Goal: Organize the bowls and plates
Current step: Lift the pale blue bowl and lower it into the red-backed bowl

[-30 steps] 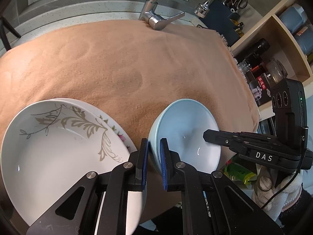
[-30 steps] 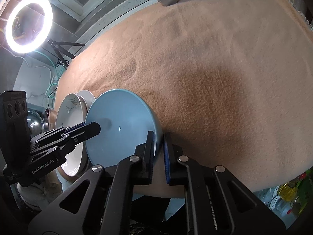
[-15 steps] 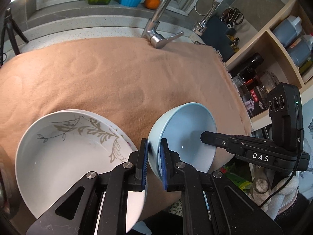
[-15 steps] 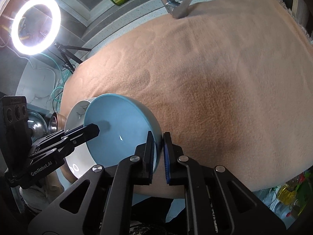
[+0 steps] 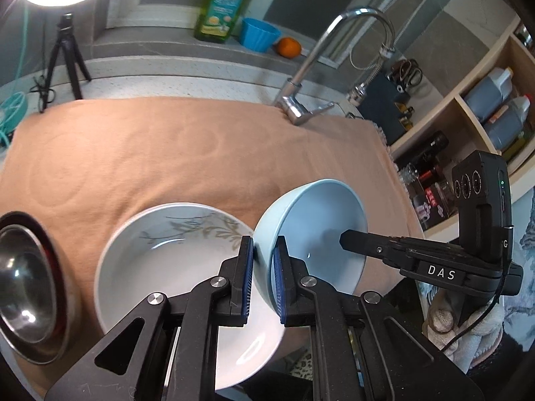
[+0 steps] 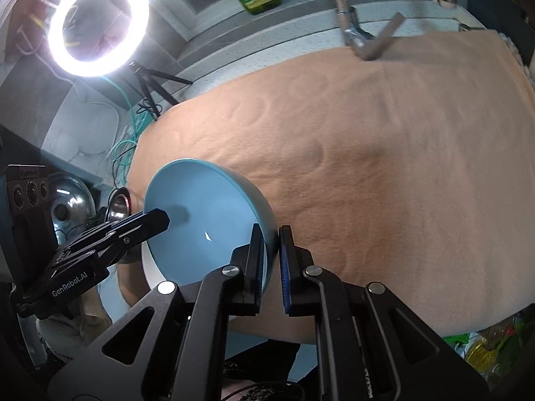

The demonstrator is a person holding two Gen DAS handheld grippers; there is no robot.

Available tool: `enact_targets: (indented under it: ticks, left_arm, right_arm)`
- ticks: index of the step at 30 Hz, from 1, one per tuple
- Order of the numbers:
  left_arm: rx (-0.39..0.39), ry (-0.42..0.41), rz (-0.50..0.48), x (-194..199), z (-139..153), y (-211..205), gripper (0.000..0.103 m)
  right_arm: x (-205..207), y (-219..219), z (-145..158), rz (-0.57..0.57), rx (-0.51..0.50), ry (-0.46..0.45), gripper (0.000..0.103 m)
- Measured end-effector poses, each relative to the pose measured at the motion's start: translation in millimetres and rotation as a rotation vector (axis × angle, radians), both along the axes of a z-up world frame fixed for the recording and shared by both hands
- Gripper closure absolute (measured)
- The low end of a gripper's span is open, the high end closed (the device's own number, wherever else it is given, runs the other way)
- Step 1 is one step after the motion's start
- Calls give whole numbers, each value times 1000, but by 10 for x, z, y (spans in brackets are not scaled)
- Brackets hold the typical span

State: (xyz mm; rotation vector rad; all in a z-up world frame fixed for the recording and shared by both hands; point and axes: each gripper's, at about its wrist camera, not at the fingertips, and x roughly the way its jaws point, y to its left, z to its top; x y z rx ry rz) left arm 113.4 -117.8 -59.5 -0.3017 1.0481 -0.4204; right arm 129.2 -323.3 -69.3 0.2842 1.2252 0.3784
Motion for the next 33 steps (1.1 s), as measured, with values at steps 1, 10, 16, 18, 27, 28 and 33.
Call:
enact_targets:
  ticks: [1, 10, 16, 18, 27, 28, 33]
  left_arm:
    - [-3, -3, 16, -19, 16, 84, 93]
    - [-13, -17, 123, -177, 95, 643, 93]
    - [-13, -27, 193, -297, 135, 994, 93]
    - [-13, -28, 216, -334, 140, 1110, 93]
    - [-29, -22, 314, -469, 121, 1587, 93]
    - [-32, -18, 324, -477, 111, 1633, 93]
    - [-35, -4, 370, -542, 65, 1851, 93]
  right_arm:
    - [10, 71, 20, 12, 2, -2, 94]
    - [71, 747, 127, 123, 13, -22, 94]
    - [86, 1162, 142, 187, 26, -23, 94]
    - [105, 1279, 143, 204, 30, -22, 94]
    - [110, 1832, 137, 294, 33, -27, 94]
    - [112, 1868, 133, 301, 32, -25, 94]
    - [143, 2153, 66, 342, 28, -7, 94]
